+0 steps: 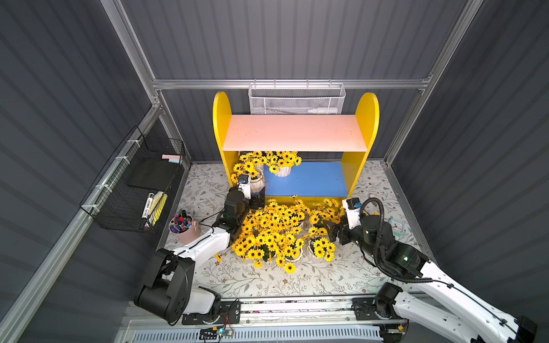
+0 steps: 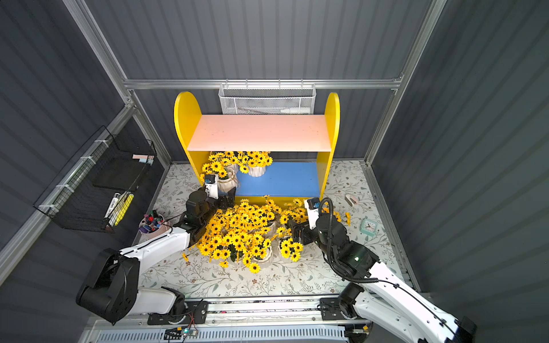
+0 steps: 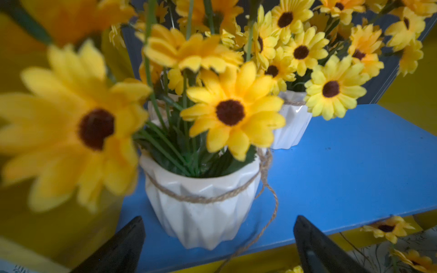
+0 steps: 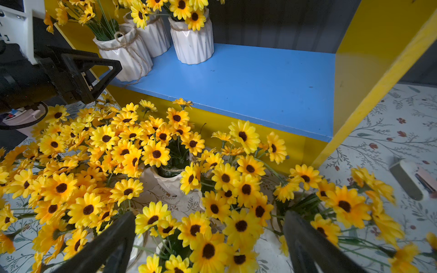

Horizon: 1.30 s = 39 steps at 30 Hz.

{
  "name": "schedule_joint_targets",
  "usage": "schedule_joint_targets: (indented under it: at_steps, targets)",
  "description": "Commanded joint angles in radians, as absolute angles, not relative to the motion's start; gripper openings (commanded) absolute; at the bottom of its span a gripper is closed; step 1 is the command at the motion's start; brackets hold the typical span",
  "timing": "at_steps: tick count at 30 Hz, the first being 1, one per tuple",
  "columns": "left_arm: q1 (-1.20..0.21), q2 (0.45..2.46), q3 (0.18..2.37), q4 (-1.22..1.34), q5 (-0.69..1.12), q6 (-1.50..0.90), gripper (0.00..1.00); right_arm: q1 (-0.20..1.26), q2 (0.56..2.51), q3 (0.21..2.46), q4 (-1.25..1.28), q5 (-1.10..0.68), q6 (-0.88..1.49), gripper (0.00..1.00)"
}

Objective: Take the sunflower pots off the shelves
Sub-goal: Pick up the sunflower pot from the shelf.

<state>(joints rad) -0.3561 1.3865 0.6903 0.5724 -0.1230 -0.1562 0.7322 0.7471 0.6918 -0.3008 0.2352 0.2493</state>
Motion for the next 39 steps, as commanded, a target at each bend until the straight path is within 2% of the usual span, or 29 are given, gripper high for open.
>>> schedule_joint_targets:
  at_steps: [1,11,22,39]
  targets:
    - [-0.355,1.401,0.730,0.585,-0.105,-0.096,0.99,0.728,0.748,0.683,-0.290,0.231,0.236,0.99]
    - [-0.353,1.459,0.758,0.629,-0.112,-0.045,0.99,0.726,0.758,0.675,-0.272,0.212,0.232,0.99]
    - [-0.353,1.479,0.665,0.875,-0.226,-0.114,0.99,0.723,0.786,0.676,-0.250,0.190,0.220,0.99]
    - [-0.352,1.596,0.700,1.009,-0.181,-0.087,0.99,0.711,0.810,0.669,-0.216,0.177,0.212,0.99]
